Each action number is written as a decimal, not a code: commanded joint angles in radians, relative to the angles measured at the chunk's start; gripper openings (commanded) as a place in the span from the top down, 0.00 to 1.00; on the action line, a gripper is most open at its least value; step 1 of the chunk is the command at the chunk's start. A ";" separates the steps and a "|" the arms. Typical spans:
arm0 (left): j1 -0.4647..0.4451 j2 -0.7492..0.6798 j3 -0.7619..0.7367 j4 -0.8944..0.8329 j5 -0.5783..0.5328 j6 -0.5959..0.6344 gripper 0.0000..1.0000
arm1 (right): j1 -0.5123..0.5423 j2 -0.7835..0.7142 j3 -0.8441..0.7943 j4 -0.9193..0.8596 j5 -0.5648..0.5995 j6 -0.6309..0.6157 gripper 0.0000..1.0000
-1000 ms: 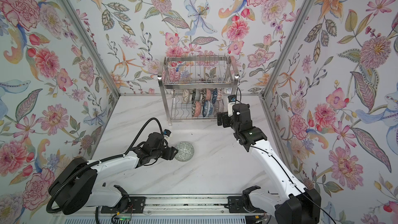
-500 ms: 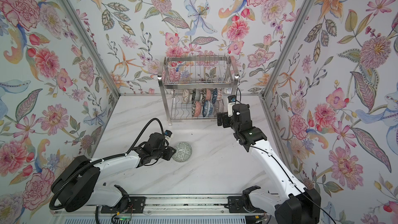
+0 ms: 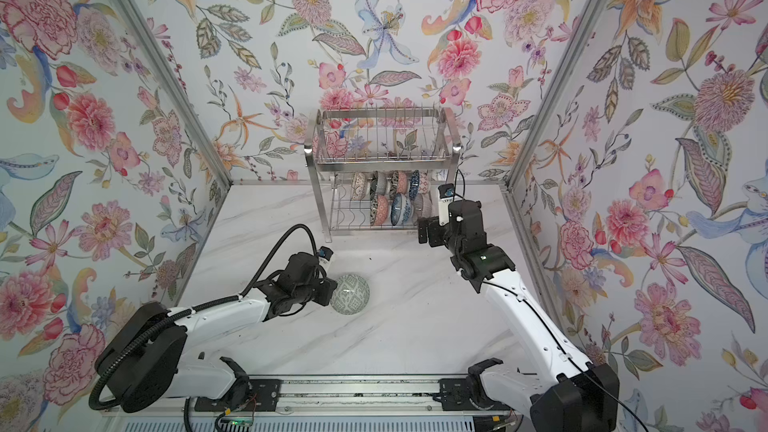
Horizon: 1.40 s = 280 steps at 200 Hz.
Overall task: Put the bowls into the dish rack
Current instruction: 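Lower the left gripper onto the green geometric bowl's rim and close it, then lift the green bowl with the left gripper while the right gripper reaches toward it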
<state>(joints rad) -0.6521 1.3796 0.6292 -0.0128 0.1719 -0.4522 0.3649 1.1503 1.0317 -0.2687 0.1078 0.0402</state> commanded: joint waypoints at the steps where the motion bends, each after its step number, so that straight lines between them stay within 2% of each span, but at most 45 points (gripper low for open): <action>1: -0.001 -0.033 0.052 -0.046 -0.057 0.032 1.00 | -0.002 0.004 -0.010 0.001 -0.039 0.034 0.01; 35: 0.000 -0.057 0.093 -0.024 -0.084 0.030 1.00 | 0.021 0.016 -0.015 0.001 -0.075 0.069 0.01; 59: 0.000 -0.078 0.118 0.026 -0.131 0.025 1.00 | 0.080 0.024 -0.019 0.010 -0.069 0.092 0.01; 106: -0.001 -0.134 0.089 0.299 -0.234 -0.040 1.00 | 0.214 0.051 -0.015 0.040 -0.041 0.166 0.01; 150: -0.001 -0.136 0.087 0.438 -0.313 -0.071 1.00 | 0.275 0.073 -0.041 0.122 -0.070 0.282 0.01; 153: -0.003 -0.135 0.086 0.444 -0.319 -0.072 1.00 | 0.303 0.078 -0.044 0.130 -0.069 0.290 0.01; 227: -0.015 -0.103 0.085 0.517 -0.310 -0.102 1.00 | 0.400 0.234 -0.041 0.263 -0.067 0.414 0.00; 255: -0.021 -0.103 0.079 0.525 -0.307 -0.106 1.00 | 0.407 0.298 -0.033 0.316 -0.058 0.449 0.06; 280: -0.021 -0.104 0.078 0.527 -0.301 -0.107 1.00 | 0.408 0.352 -0.018 0.342 -0.068 0.472 0.21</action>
<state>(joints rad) -0.6617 1.2774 0.7033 0.4355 -0.1192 -0.5396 0.7692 1.4578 0.9874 0.0135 0.0406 0.4721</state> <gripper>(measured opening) 0.068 0.854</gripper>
